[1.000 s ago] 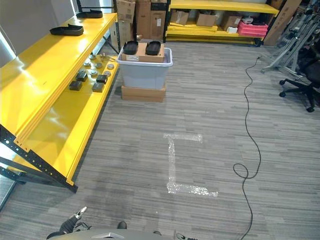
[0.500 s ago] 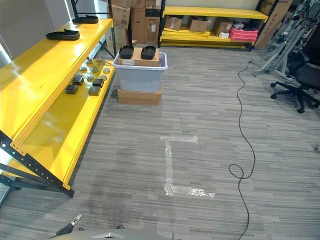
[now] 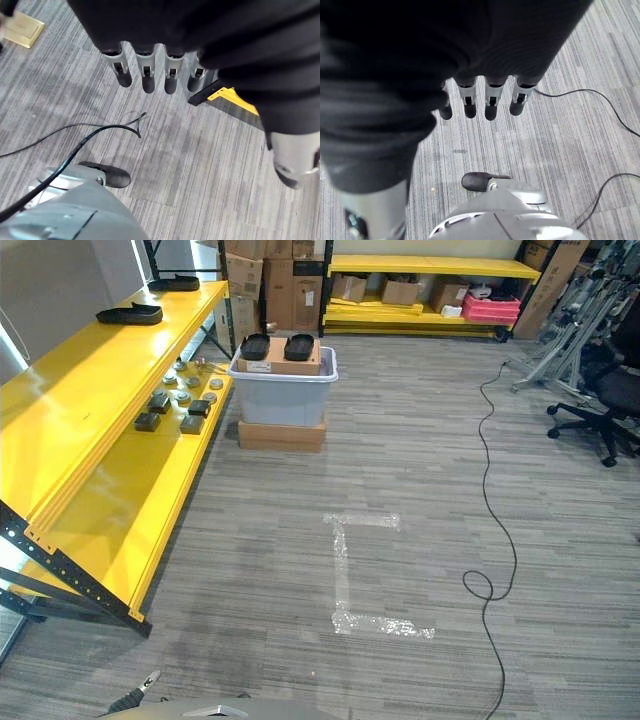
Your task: Move parts from the plastic box to the shelf.
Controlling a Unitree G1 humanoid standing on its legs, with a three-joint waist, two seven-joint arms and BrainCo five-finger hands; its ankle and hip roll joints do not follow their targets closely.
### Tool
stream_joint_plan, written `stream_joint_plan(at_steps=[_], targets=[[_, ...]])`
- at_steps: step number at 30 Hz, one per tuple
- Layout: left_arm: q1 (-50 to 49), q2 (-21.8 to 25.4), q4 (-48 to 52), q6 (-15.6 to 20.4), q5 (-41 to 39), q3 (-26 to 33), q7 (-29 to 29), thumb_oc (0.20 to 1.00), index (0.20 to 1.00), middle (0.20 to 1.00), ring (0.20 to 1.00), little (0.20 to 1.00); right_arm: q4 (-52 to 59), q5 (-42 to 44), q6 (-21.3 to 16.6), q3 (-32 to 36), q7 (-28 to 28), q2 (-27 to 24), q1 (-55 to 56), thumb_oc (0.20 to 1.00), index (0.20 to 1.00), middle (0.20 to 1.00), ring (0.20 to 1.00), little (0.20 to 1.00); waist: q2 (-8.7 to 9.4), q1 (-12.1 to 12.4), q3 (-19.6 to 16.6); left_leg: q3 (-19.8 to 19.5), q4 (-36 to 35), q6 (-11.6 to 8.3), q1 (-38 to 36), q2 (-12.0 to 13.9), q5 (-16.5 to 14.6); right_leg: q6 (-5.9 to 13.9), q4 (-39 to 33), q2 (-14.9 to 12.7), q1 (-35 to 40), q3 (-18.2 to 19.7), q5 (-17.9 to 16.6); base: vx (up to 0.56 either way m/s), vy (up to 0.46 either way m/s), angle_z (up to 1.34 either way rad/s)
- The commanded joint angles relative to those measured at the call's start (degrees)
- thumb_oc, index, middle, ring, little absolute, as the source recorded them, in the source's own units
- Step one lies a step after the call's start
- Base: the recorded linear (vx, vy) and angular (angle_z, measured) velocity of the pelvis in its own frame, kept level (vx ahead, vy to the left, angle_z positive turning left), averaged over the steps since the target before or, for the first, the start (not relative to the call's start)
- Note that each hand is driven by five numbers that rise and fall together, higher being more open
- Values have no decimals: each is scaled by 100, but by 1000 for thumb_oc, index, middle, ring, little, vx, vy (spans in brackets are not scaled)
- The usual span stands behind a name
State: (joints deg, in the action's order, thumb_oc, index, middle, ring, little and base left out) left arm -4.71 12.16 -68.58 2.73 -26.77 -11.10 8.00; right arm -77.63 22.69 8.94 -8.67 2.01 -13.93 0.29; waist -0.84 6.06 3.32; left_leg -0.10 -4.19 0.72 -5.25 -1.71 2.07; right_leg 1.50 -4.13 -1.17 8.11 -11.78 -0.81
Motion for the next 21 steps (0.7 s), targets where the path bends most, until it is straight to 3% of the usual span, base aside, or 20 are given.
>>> stream_joint_plan(at_steps=[1, 9, 12, 15, 16, 18, 20, 21], targets=[[423, -164, -306, 340, 55, 174, 106, 1000, 1000, 1000, 1000, 1000, -281, 181, -165, -61, 150, -47, -194, 1000, 1000, 1000, 1000, 1000, 151, 184, 40, 324, 215, -32, -10, -18, -395, 581, 50, -410, -175, 29, -181, 32, 21, 1], [473, -75, -121, 387, 190, 87, 39, 1000, 1000, 1000, 1000, 1000, -128, 684, -265, 76, 171, -171, -334, 1000, 1000, 1000, 1000, 1000, 125, 264, 97, 178, 465, 90, 72, -154, -515, 600, 382, -545, -262, 76, -83, 71, 83, -1], [497, -15, -79, 352, 339, -49, 21, 1000, 1000, 1000, 1000, 1000, -18, 845, -333, 156, 74, -190, -379, 1000, 1000, 1000, 1000, 1000, 69, 163, 260, 47, 725, 350, 176, -288, -654, 627, 1388, -662, -682, 275, 33, 73, 174, -4], [563, 65, -9, 362, 246, -163, 23, 1000, 1000, 1000, 1000, 1000, 217, 970, -417, 136, 35, -177, -421, 1000, 1000, 1000, 1000, 1000, 3, 49, 516, -16, 1012, 617, 307, -415, -761, 791, 2849, -780, -1586, 384, -321, -7, 125, -7], [567, 69, -8, 360, 242, -166, 17, 1000, 1000, 1000, 1000, 1000, 226, 983, -424, 136, 33, -176, -423, 1000, 1000, 1000, 1000, 1000, 9, 50, 521, -13, 1034, 628, 327, -429, -770, 804, 2909, -793, -1642, 398, -337, -16, 120, -3], [570, 137, 90, 350, 145, -219, -45, 1000, 1000, 1000, 1000, 1000, 425, 1066, -482, 110, -14, -181, -419, 1000, 1000, 1000, 1000, 1000, -95, 20, 684, -3, 1287, 758, 428, -454, -856, 770, 3974, -822, -2273, 415, -613, 29, 112, 8], [580, 180, 208, 288, -5, -222, -16, 1000, 1000, 1000, 1000, 1000, 617, 1083, -489, 49, -67, -199, -450, 1000, 1000, 1000, 1000, 1000, -41, 17, 794, 18, 1474, 812, 501, -574, -999, 830, 3750, -941, -2605, 236, -960, 201, -70, -43], [601, 210, 189, 317, 37, -139, -37, 1000, 1000, 1000, 1000, 1000, 675, 1056, -539, 23, -144, -187, -477, 1000, 1000, 1000, 1000, 1000, 158, -17, 855, -24, 1621, 764, 467, -731, -1209, 965, 2731, -990, -2543, 116, -1229, 353, -257, -56]])
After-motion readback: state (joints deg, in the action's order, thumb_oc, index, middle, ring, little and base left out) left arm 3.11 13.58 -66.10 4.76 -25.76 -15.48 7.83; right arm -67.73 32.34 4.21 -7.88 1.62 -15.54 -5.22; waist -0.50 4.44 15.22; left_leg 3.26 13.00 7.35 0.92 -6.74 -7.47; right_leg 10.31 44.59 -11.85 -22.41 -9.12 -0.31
